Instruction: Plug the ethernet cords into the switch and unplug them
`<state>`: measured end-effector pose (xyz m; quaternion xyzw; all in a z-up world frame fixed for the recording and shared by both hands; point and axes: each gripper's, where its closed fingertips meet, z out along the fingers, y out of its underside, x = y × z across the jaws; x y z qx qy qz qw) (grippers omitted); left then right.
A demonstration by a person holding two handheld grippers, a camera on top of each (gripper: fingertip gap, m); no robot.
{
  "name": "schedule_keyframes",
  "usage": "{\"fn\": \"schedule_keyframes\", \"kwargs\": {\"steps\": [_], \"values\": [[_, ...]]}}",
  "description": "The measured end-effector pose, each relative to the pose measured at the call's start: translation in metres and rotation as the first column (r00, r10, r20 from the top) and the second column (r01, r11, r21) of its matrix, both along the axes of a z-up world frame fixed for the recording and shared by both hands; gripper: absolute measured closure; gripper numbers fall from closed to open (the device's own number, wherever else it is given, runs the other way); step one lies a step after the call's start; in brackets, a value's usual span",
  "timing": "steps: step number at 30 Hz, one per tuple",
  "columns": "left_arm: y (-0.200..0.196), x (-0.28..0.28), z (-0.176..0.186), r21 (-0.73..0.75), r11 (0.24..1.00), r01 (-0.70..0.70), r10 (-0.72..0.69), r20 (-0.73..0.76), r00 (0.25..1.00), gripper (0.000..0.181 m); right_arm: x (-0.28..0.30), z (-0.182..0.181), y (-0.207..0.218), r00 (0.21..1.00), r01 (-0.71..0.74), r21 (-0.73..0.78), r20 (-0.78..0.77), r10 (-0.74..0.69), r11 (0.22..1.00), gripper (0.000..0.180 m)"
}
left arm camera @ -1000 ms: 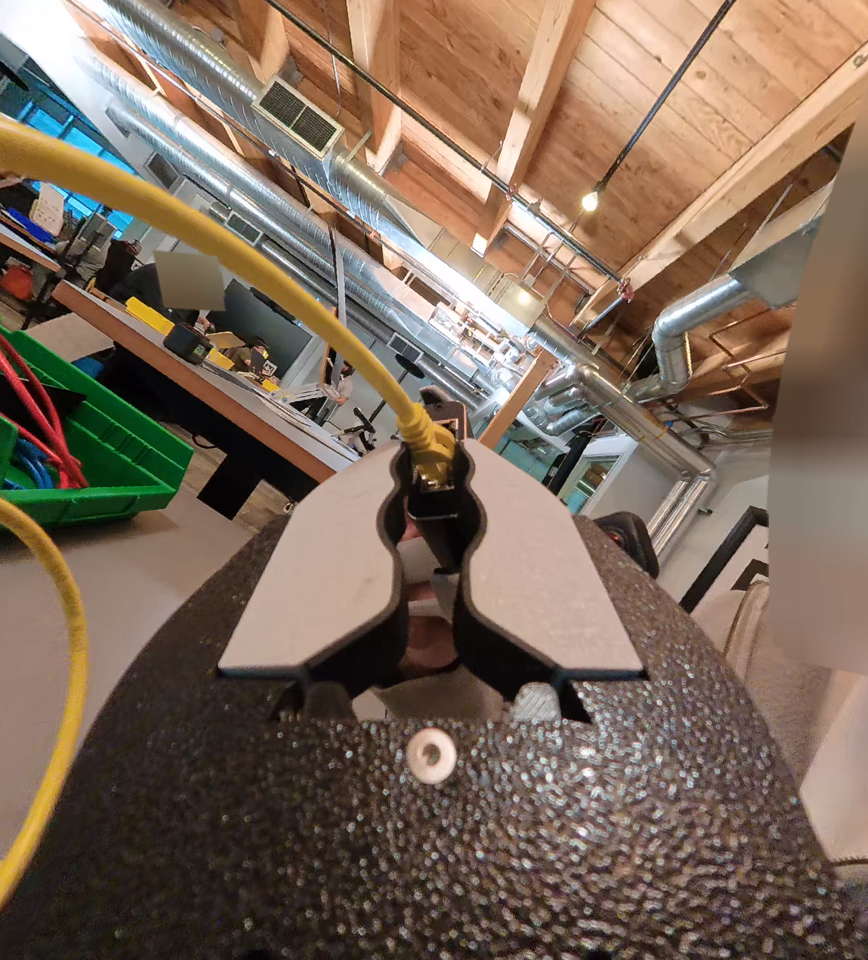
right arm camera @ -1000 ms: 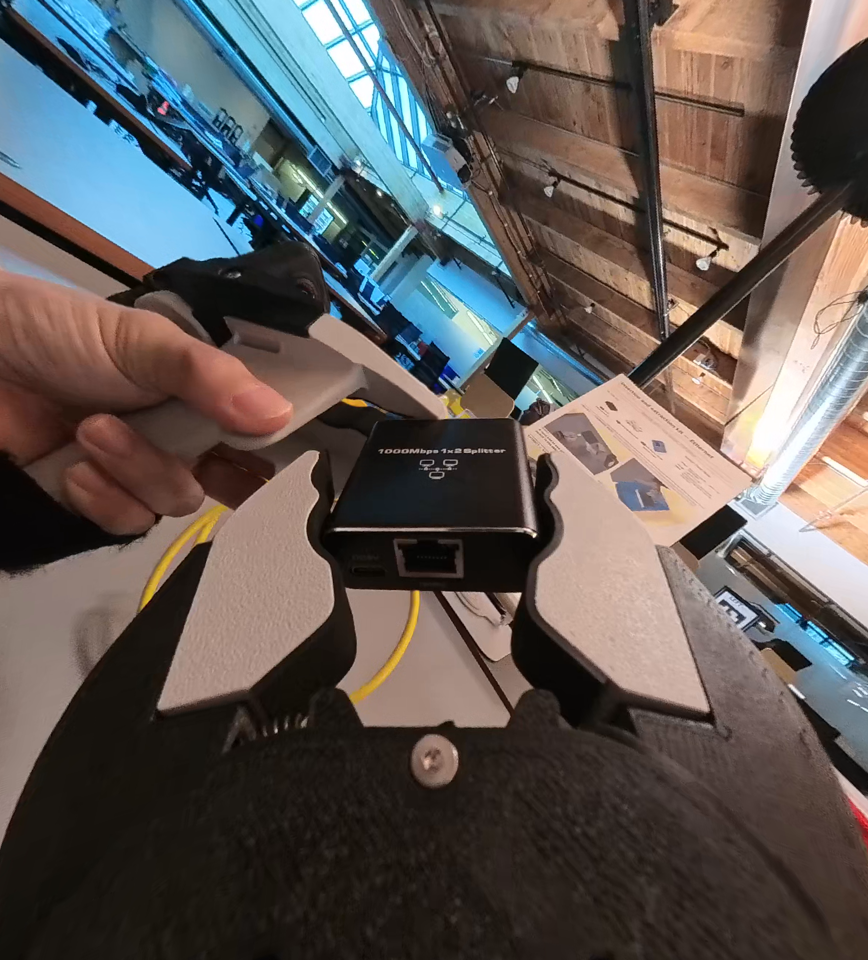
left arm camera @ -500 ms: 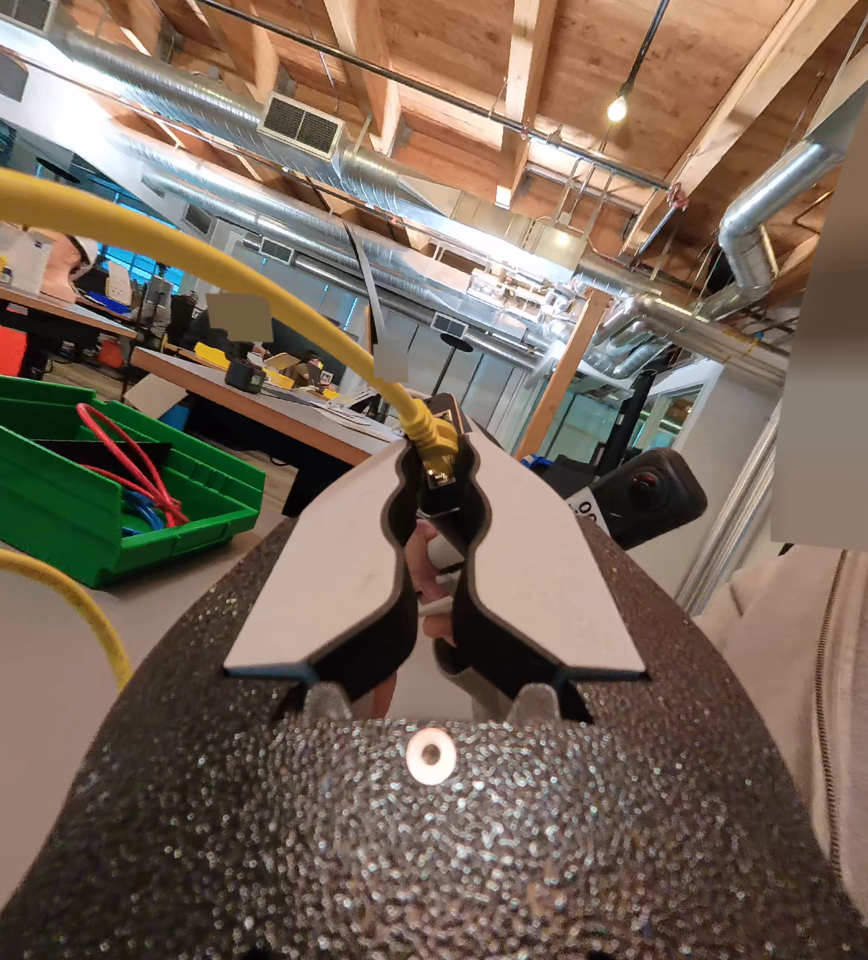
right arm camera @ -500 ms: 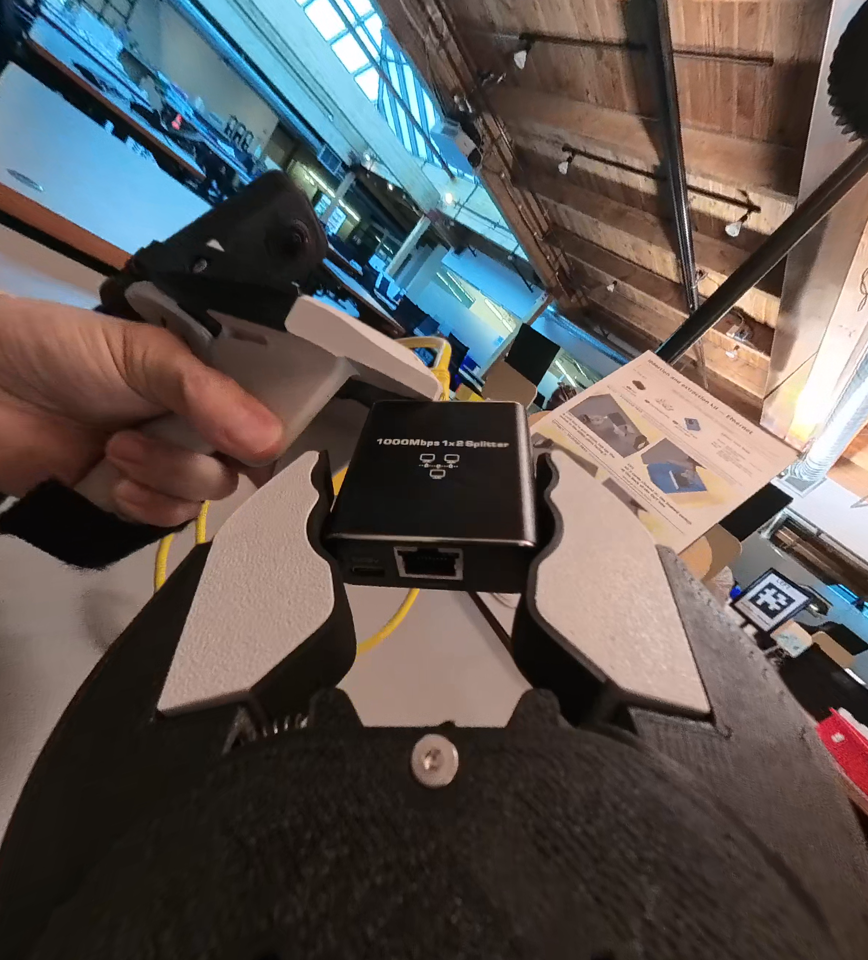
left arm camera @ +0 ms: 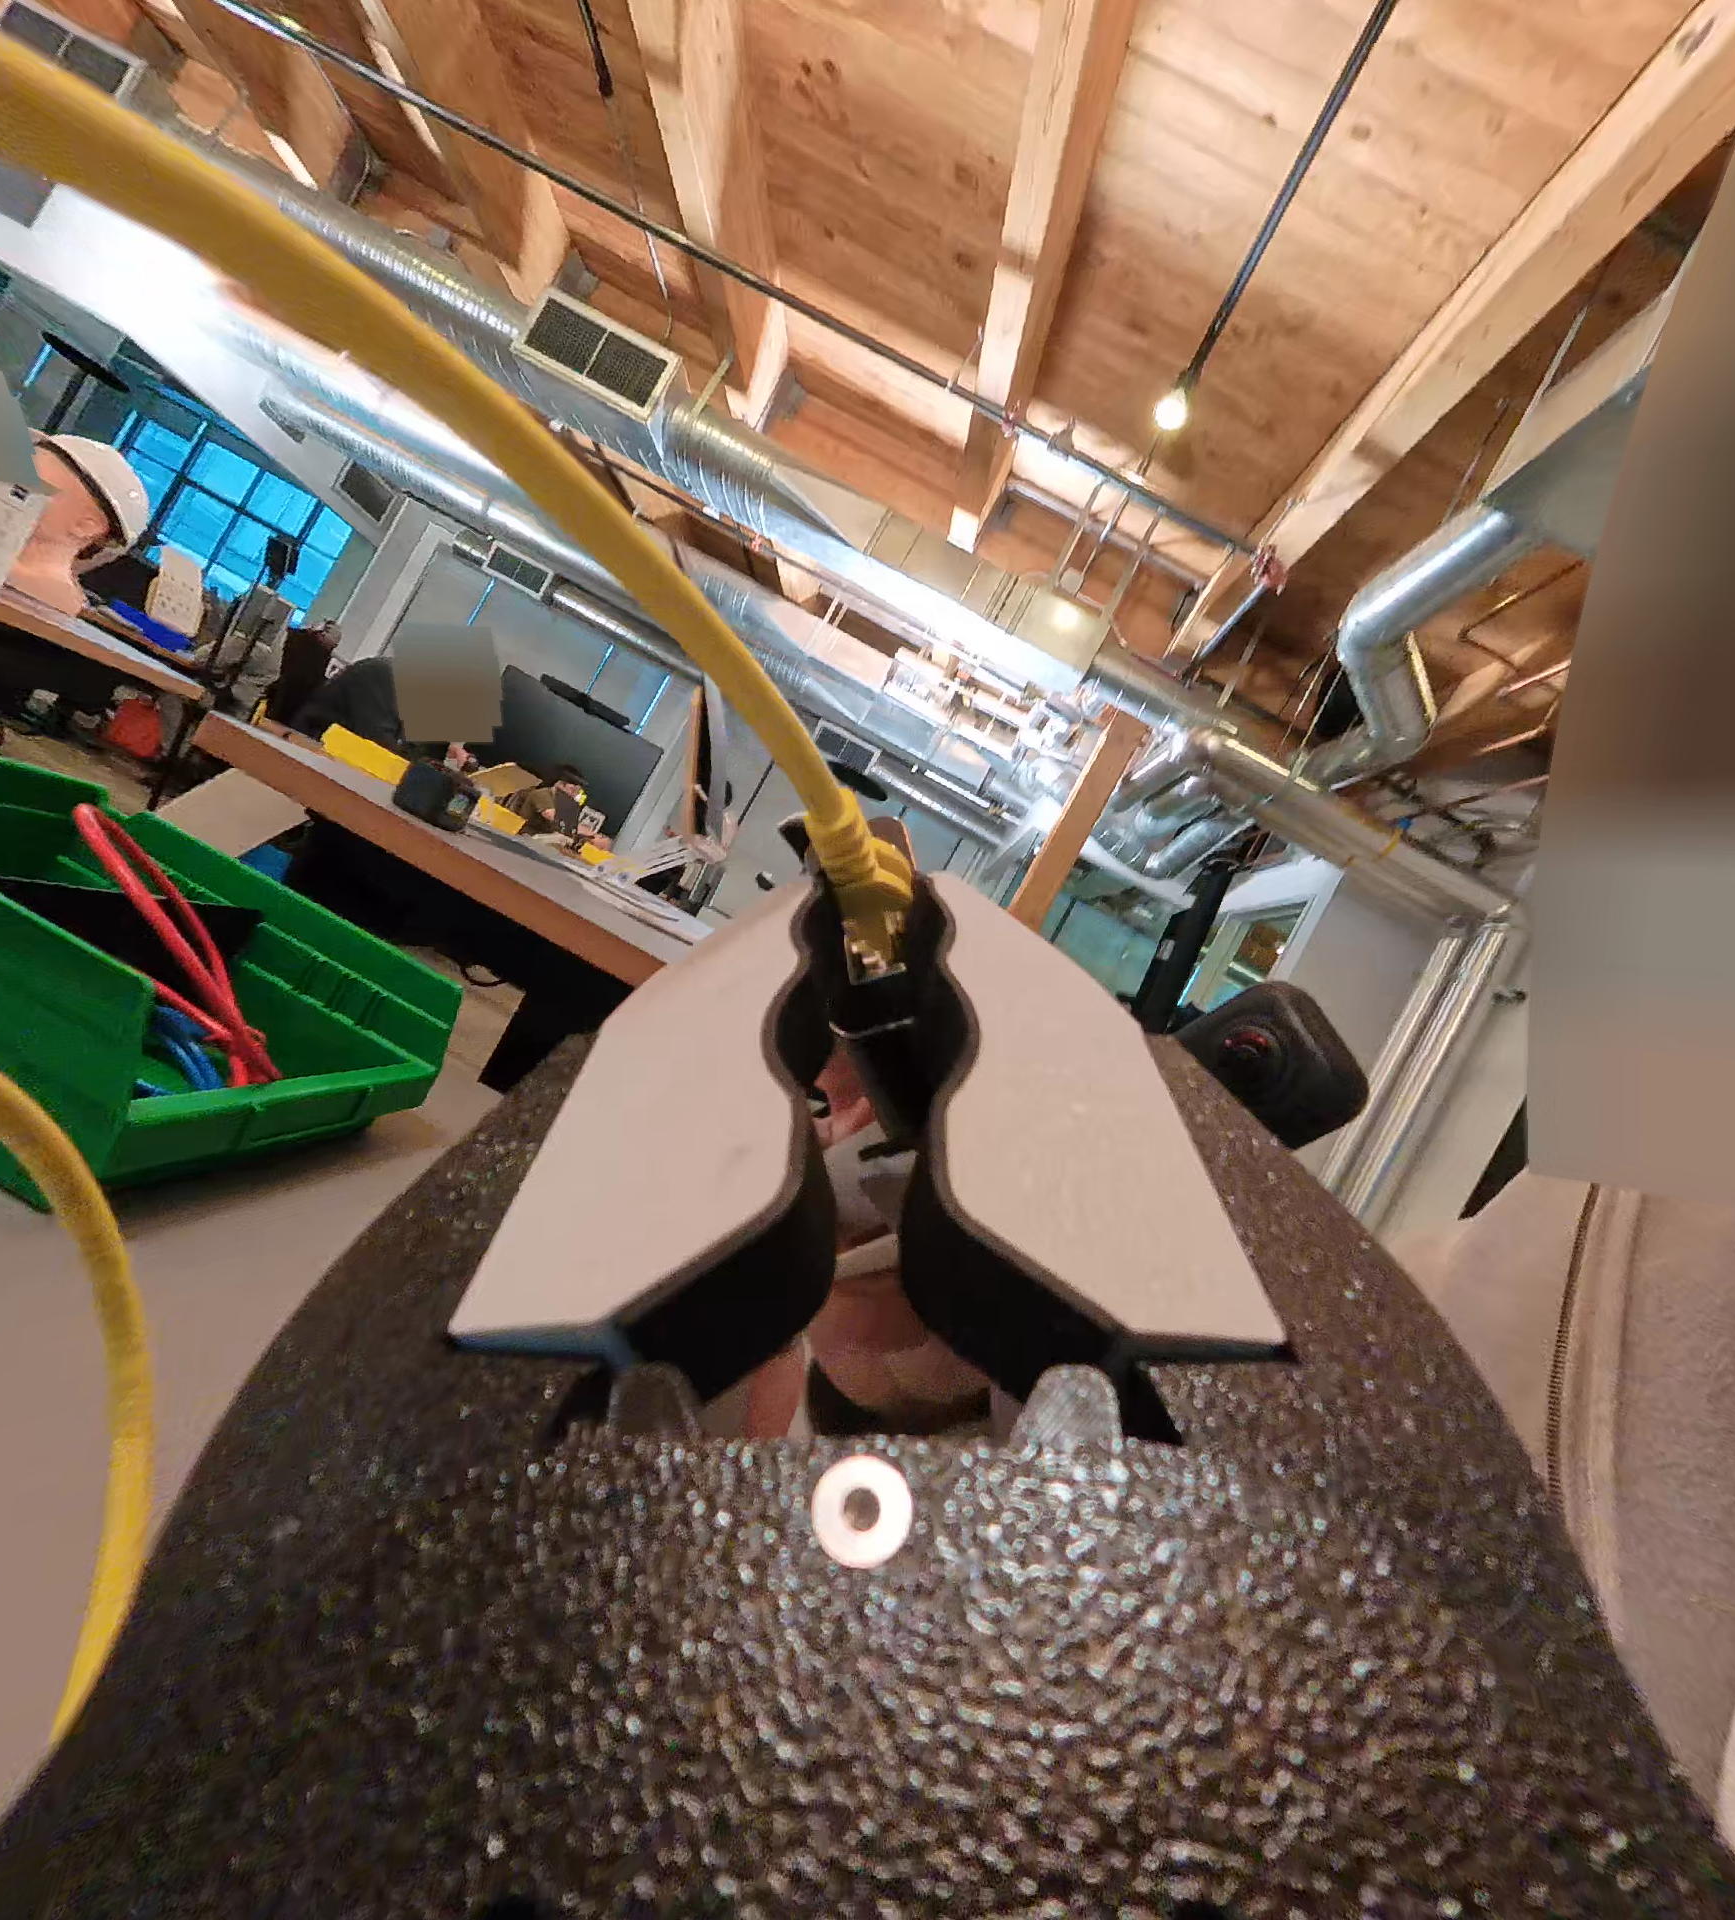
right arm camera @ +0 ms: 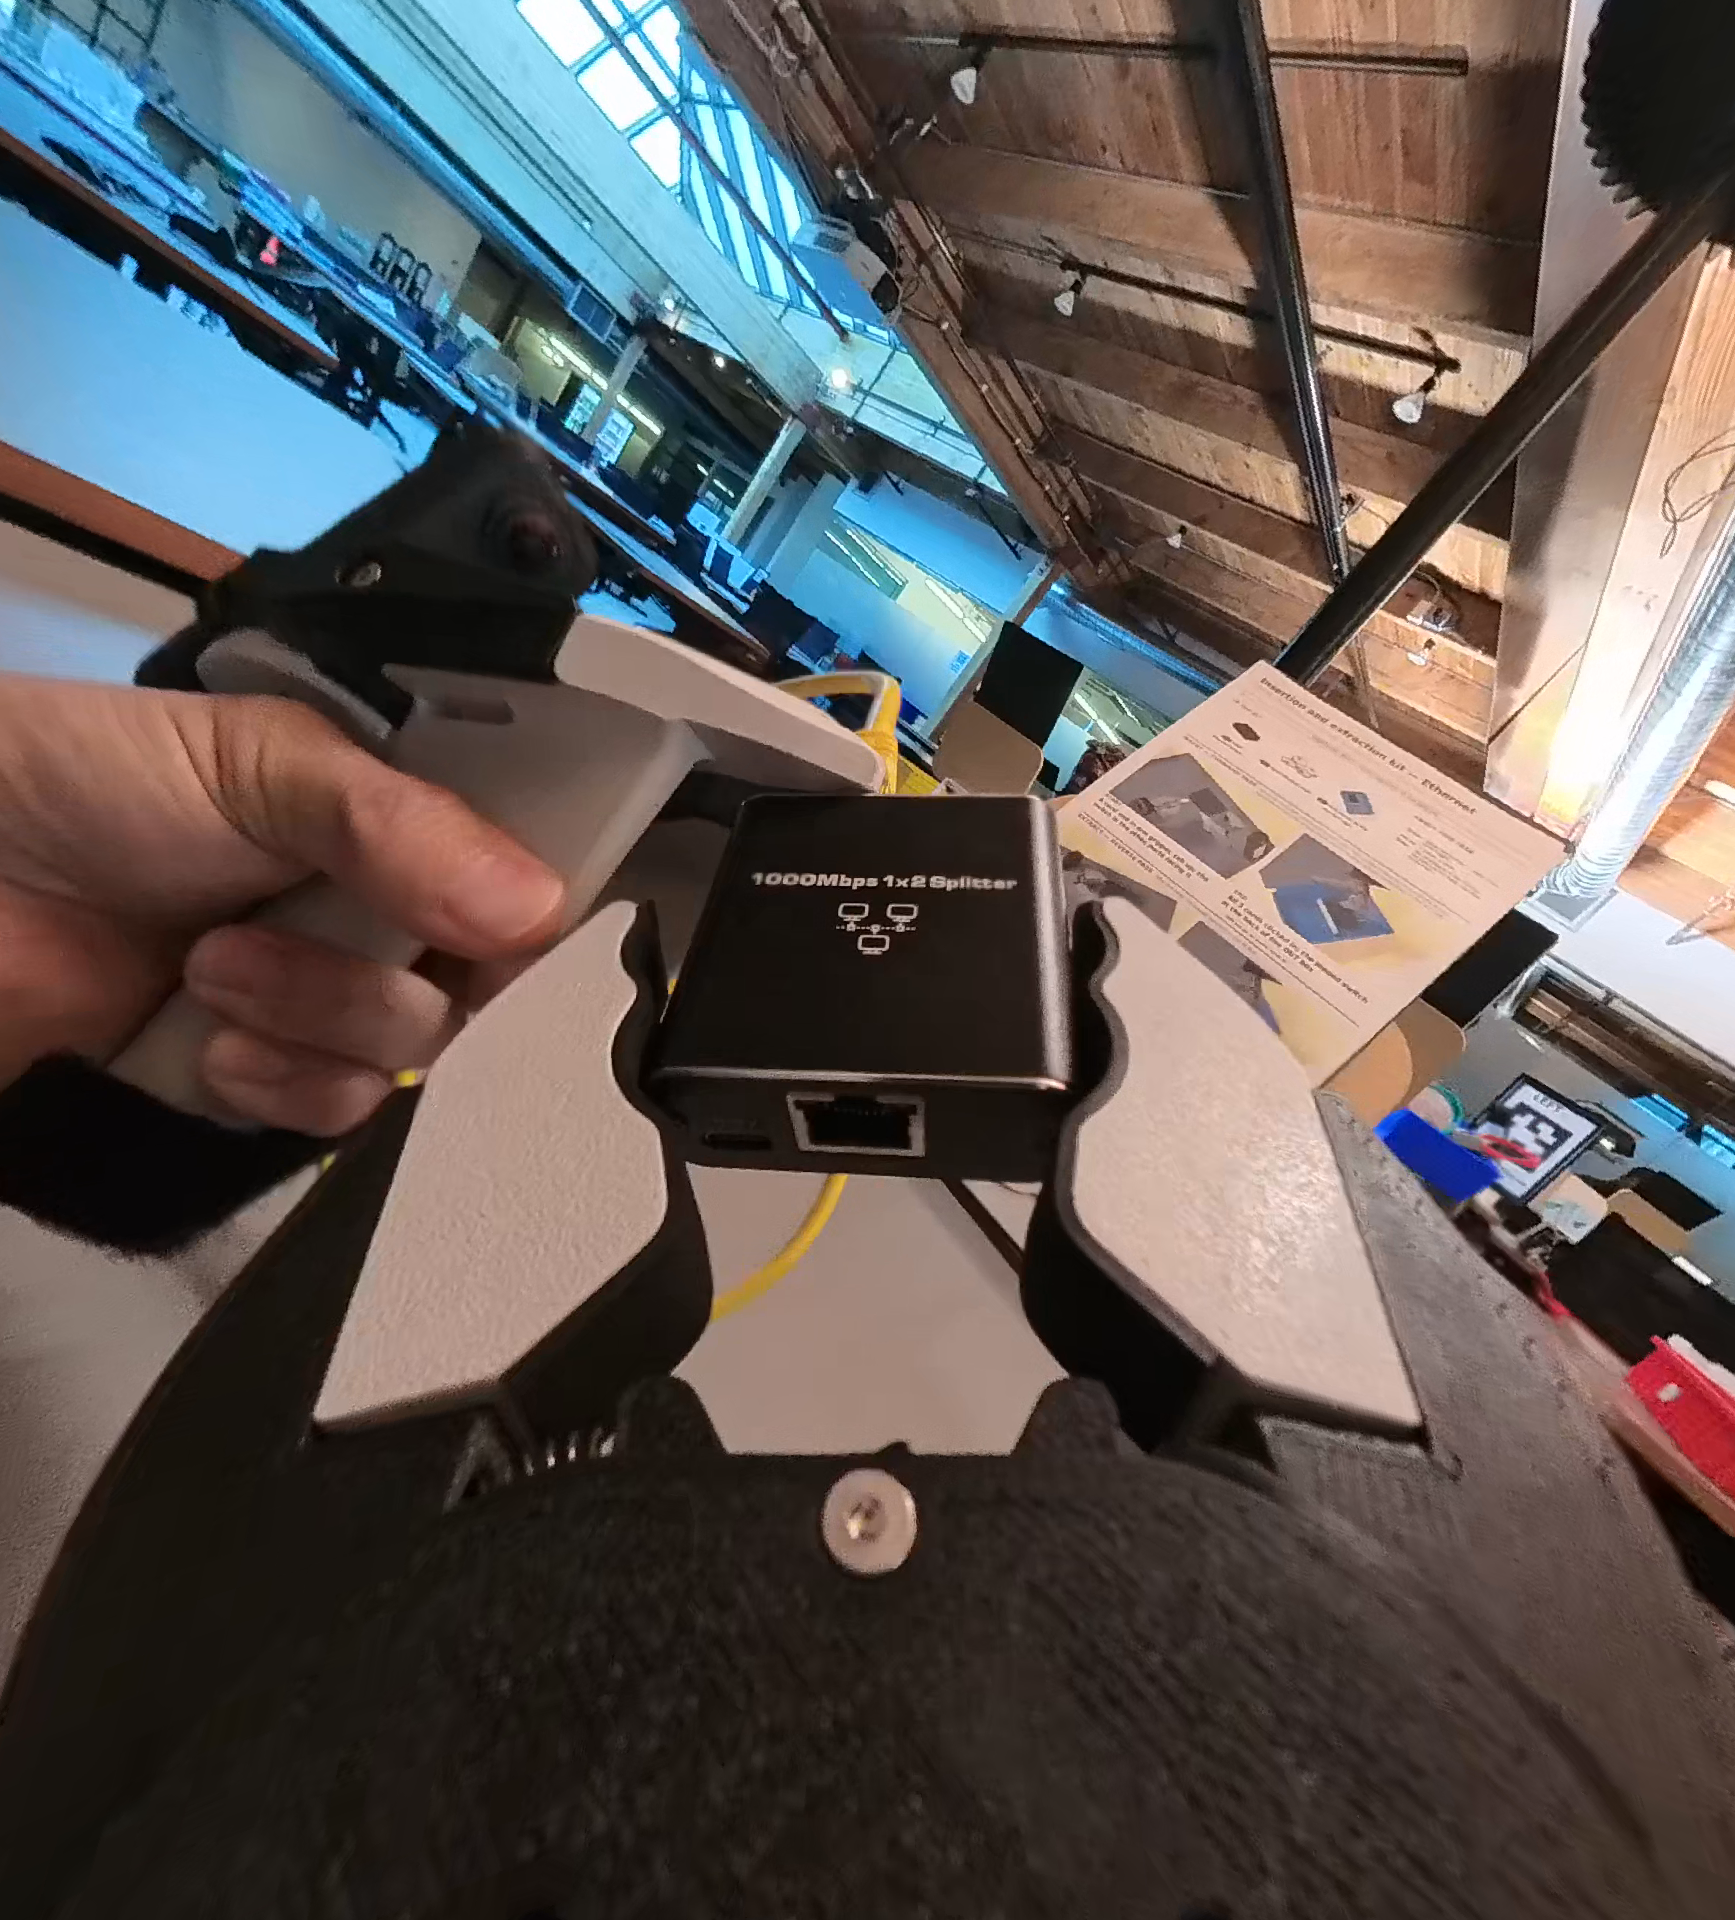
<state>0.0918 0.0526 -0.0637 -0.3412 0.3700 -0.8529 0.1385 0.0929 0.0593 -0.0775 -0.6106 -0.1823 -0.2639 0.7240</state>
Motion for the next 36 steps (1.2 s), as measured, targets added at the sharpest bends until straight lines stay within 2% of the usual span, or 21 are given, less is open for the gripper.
{"fn": "schedule_keyframes", "kwargs": {"steps": [8, 10, 18, 23, 29, 33, 36], "values": [[0.003, 0.003, -0.002, 0.008, 1.000, -0.020, 0.020, -0.005, 1.000, 0.169, 0.003, -0.004, 0.003, 0.999, 0.005, -0.010, -0.040, -0.006, 1.000, 0.103], [0.003, 0.004, -0.005, 0.014, 1.000, -0.004, 0.004, -0.013, 1.000, 0.169, 0.005, -0.006, 0.003, 1.000, 0.013, -0.026, -0.007, -0.013, 1.000, 0.103], [0.003, 0.004, -0.012, 0.212, 0.977, -0.032, 0.037, -0.021, 0.999, 0.168, 0.006, -0.014, 0.003, 0.996, -0.051, -0.091, -0.071, 0.045, 0.995, 0.103], [0.002, 0.004, -0.012, 0.048, 0.998, 0.028, -0.027, -0.037, 0.999, 0.169, 0.008, -0.016, 0.003, 1.000, -0.005, -0.093, 0.003, 0.005, 0.996, 0.102], [-0.006, 0.004, -0.006, -0.105, 0.988, 0.114, -0.118, -0.036, 0.992, 0.170, 0.012, -0.011, -0.005, 0.987, 0.065, -0.095, 0.150, -0.051, 0.993, 0.102], [-0.008, 0.003, -0.005, -0.123, 0.985, 0.124, -0.130, -0.046, 0.990, 0.169, 0.012, -0.010, -0.007, 0.982, 0.077, -0.102, 0.182, -0.057, 0.992, 0.103], [-0.010, 0.003, -0.006, -0.034, 0.996, 0.083, -0.085, -0.066, 0.994, 0.169, 0.013, -0.010, -0.009, 0.982, 0.074, -0.115, 0.182, -0.052, 0.991, 0.103]]}}
